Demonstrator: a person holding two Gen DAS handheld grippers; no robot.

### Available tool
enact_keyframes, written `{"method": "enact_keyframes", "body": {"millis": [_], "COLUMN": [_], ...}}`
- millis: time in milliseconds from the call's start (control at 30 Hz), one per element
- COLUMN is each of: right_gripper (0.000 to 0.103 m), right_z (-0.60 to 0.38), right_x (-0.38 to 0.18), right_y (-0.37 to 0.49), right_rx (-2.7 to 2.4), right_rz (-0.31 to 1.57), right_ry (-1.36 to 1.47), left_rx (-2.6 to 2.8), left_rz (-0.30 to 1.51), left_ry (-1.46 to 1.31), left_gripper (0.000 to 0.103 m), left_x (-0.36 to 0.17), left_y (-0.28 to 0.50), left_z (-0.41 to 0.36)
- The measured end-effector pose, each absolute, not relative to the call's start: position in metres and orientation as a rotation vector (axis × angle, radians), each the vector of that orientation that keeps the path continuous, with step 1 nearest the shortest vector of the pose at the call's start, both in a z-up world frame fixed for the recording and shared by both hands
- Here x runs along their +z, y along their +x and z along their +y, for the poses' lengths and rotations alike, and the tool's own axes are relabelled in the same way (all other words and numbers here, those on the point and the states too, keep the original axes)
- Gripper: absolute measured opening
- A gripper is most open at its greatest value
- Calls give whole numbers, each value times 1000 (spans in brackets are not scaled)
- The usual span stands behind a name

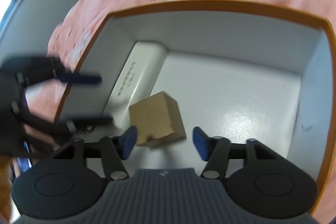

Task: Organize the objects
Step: 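Hand the tan cube from the left gripper to the right gripper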

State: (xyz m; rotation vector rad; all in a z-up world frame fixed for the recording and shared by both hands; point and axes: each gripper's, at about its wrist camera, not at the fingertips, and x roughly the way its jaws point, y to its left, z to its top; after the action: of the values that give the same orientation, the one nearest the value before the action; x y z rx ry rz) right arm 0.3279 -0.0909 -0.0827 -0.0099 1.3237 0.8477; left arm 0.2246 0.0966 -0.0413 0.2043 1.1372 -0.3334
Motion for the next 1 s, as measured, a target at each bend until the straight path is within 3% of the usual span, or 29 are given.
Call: {"method": "enact_keyframes", "body": {"millis": [67, 400, 533, 667, 833, 1000], "right_gripper": [74, 74, 62, 61, 61, 61], "right_z": [-80, -41, -33, -34, -44, -54], "right_x": [-83, -94, -99, -95, -68, -65], "right_y": [321, 301, 300, 299, 308, 328], "right_rx": [885, 851, 819, 802, 811, 801], "right_rz": [1314, 1285, 1288, 1270, 1266, 1428], "right_ry": [-96, -323, -371, -360, -287, -108], "left_rx": [-299, -107, -9, -8, -6, -13], "left_rz": [1106, 1060, 1103, 1113, 1119, 1113], "left_ry": [168, 63, 27, -47, -84, -104], "left_gripper": [68, 66, 51, 37, 34, 34], "left_x": [-31, -21, -26, -28, -29, -30], "left_y": [228, 218, 212, 203, 195, 192], "left_z": [101, 122, 129, 138, 145, 148]}}
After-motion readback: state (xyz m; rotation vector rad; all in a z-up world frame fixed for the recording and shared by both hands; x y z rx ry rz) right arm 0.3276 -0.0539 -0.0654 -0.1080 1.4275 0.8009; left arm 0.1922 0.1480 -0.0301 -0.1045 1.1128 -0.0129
